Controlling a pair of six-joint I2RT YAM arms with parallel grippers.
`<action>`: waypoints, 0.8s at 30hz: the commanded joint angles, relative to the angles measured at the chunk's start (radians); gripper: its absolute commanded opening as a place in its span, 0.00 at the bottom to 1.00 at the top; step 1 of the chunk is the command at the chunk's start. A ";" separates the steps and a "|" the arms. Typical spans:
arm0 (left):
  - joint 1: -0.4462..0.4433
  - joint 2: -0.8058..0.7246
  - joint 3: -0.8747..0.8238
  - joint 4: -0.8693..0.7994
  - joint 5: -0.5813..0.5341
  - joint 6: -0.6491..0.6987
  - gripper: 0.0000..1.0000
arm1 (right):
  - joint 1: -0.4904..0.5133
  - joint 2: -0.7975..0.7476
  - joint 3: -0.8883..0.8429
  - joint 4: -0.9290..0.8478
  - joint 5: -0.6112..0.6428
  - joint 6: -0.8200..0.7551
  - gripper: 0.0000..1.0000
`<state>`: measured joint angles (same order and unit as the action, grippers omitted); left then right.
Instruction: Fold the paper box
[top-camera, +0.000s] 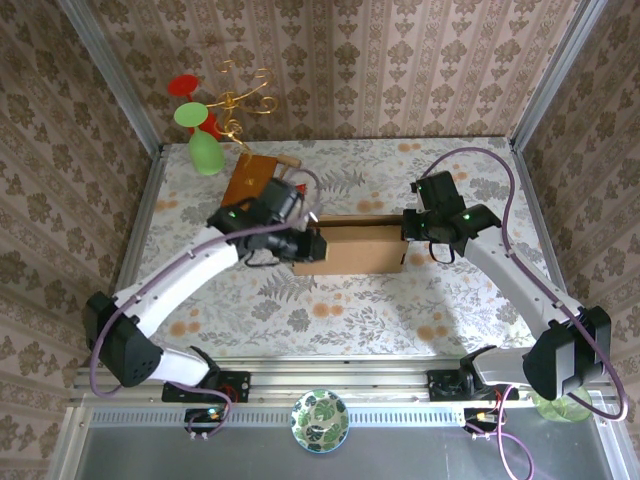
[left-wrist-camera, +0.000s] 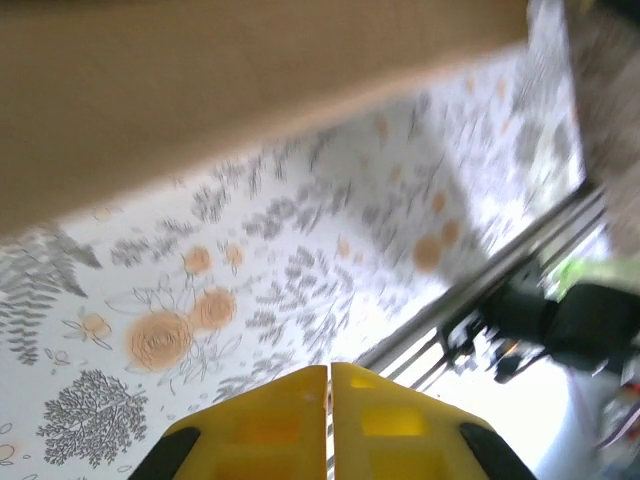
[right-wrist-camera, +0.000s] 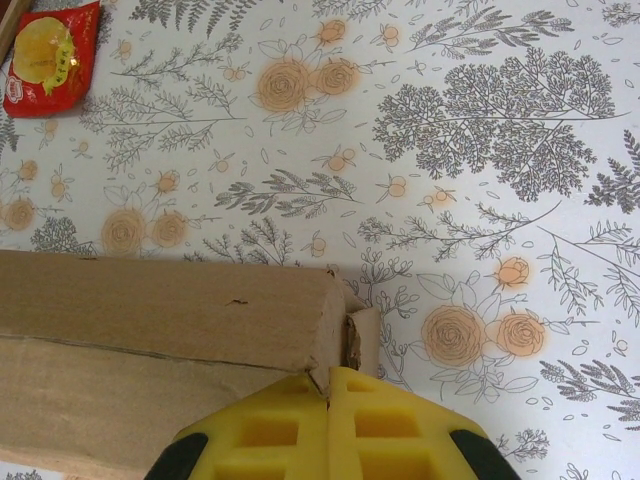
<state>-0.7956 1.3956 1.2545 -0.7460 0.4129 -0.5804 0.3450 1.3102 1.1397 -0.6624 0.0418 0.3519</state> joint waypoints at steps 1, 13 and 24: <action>-0.055 -0.025 -0.104 0.145 -0.113 0.047 0.10 | 0.005 0.020 0.020 -0.074 0.009 0.013 0.00; -0.074 0.138 -0.123 0.499 -0.278 -0.113 0.13 | 0.005 0.016 0.015 -0.086 -0.007 -0.008 0.00; -0.074 0.242 -0.050 0.583 -0.334 -0.147 0.18 | 0.005 0.019 0.012 -0.086 -0.012 0.000 0.00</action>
<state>-0.8646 1.6115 1.1633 -0.2436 0.0891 -0.7006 0.3450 1.3109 1.1439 -0.6739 0.0383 0.3485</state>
